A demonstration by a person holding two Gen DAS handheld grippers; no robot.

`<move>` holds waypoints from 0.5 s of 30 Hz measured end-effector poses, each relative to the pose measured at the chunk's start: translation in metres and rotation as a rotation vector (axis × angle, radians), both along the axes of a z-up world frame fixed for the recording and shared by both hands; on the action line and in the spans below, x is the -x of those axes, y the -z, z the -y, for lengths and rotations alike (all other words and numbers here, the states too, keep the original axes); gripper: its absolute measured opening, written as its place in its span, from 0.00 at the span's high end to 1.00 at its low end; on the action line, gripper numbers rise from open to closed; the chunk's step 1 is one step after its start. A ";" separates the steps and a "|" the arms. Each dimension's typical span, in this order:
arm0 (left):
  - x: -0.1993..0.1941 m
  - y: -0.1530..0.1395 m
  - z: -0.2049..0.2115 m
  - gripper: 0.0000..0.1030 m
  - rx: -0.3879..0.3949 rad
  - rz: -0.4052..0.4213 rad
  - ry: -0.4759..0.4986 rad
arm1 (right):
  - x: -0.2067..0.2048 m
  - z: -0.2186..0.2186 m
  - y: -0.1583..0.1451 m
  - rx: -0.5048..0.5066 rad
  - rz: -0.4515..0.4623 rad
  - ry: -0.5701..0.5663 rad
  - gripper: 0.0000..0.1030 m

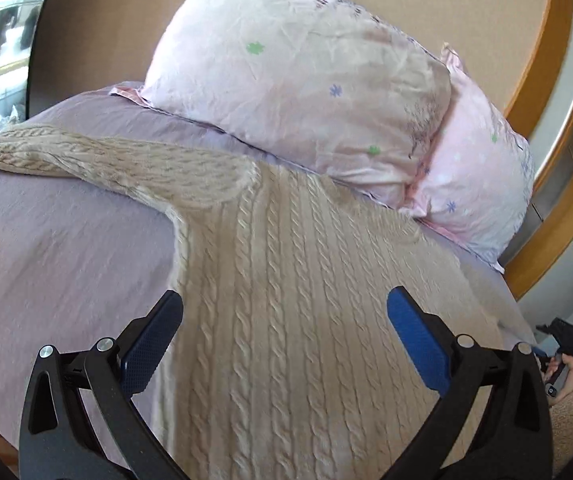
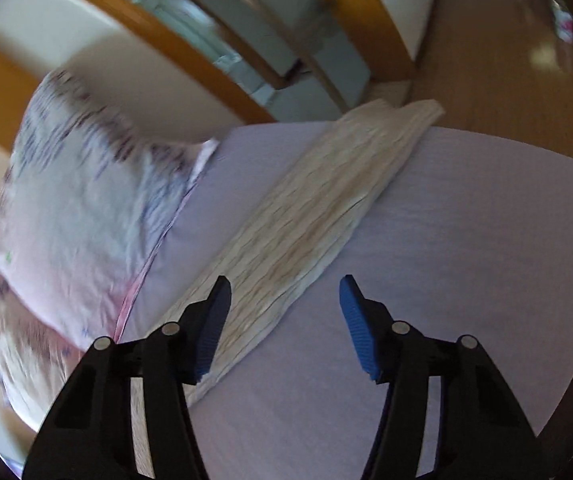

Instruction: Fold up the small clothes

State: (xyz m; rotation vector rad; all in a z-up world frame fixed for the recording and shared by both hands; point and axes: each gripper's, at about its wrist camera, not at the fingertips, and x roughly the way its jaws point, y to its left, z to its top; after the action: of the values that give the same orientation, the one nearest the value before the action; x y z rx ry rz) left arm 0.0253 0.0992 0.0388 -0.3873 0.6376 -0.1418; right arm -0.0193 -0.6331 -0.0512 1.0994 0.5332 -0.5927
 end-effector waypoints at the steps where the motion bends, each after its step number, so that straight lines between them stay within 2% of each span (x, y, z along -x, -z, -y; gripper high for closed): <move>1: -0.004 -0.003 -0.008 0.01 -0.018 0.011 -0.028 | 0.000 0.011 0.004 -0.019 0.026 0.021 0.50; 4: -0.014 -0.008 -0.028 0.01 -0.073 0.024 -0.082 | -0.006 0.028 0.010 -0.031 0.035 0.061 0.58; 5: -0.017 -0.009 -0.035 0.01 -0.085 0.023 -0.096 | -0.010 0.033 0.014 -0.034 0.026 0.070 0.71; 6: -0.021 -0.008 -0.043 0.01 -0.094 0.018 -0.112 | -0.015 0.038 0.018 -0.041 -0.002 0.071 0.93; 8: -0.026 -0.008 -0.062 0.01 -0.092 -0.006 -0.161 | -0.024 0.030 0.009 0.002 -0.014 0.073 0.93; 10: -0.030 -0.006 -0.087 0.01 -0.060 -0.031 -0.227 | -0.035 0.001 -0.024 0.168 0.026 0.004 0.93; 12: -0.030 -0.004 -0.111 0.01 0.007 -0.033 -0.281 | -0.049 -0.045 -0.060 0.314 0.083 -0.103 0.94; 15: -0.029 0.001 -0.142 0.01 0.086 -0.042 -0.351 | -0.078 -0.143 -0.105 0.450 0.214 -0.350 0.94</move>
State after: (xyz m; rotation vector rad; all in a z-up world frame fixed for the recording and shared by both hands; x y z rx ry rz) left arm 0.0539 0.2407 0.0382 -0.5804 0.5970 0.1744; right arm 0.0582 -0.4900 0.0541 0.6127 0.3691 -0.2638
